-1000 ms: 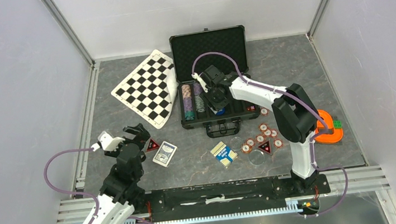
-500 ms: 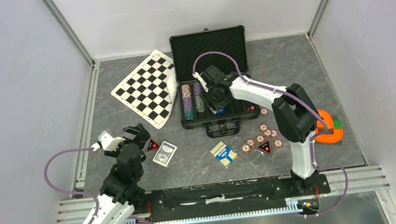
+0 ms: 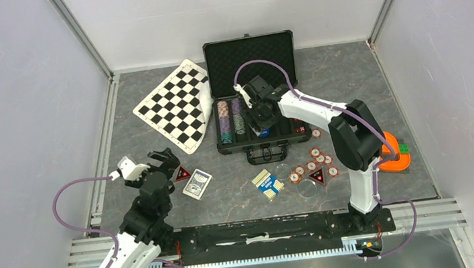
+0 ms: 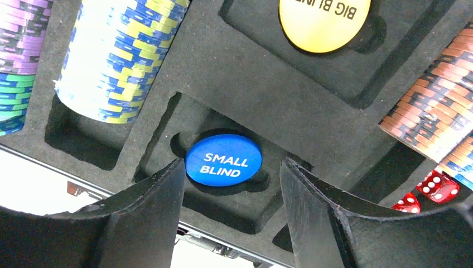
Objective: Pack up texas hold em set
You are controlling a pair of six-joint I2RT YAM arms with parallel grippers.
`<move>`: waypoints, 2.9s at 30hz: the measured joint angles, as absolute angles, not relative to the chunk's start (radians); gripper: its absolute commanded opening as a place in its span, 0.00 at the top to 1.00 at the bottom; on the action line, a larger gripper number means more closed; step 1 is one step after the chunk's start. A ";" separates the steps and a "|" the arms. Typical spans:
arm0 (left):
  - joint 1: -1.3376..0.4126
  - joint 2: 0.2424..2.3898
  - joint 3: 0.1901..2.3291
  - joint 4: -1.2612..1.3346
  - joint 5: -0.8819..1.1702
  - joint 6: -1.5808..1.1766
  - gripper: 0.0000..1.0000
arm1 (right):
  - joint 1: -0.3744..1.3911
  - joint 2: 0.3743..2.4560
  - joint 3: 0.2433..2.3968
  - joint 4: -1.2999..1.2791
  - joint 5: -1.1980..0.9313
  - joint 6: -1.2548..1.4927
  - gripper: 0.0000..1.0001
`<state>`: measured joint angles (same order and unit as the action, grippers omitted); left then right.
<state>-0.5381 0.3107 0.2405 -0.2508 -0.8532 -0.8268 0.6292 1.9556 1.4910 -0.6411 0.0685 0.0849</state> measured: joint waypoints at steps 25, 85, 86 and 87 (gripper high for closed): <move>-0.538 0.325 0.238 -0.229 -0.841 -0.825 0.00 | 0.620 1.901 1.422 -0.581 -0.009 0.080 0.84; -0.538 0.406 0.221 0.002 -0.467 -0.609 0.00 | 1.085 1.508 0.817 -0.402 0.105 0.284 0.18; -0.538 0.406 0.221 0.002 -0.467 -0.609 0.00 | 1.085 1.510 0.818 -0.398 0.105 0.285 0.25; -0.538 0.406 0.221 0.002 -0.467 -0.609 0.00 | 1.085 1.515 0.822 -0.397 0.103 0.287 0.31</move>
<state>-0.5381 0.4057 0.2211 0.0021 -0.4671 -0.6086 1.0847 1.5150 0.8215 -0.3973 0.1032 0.2867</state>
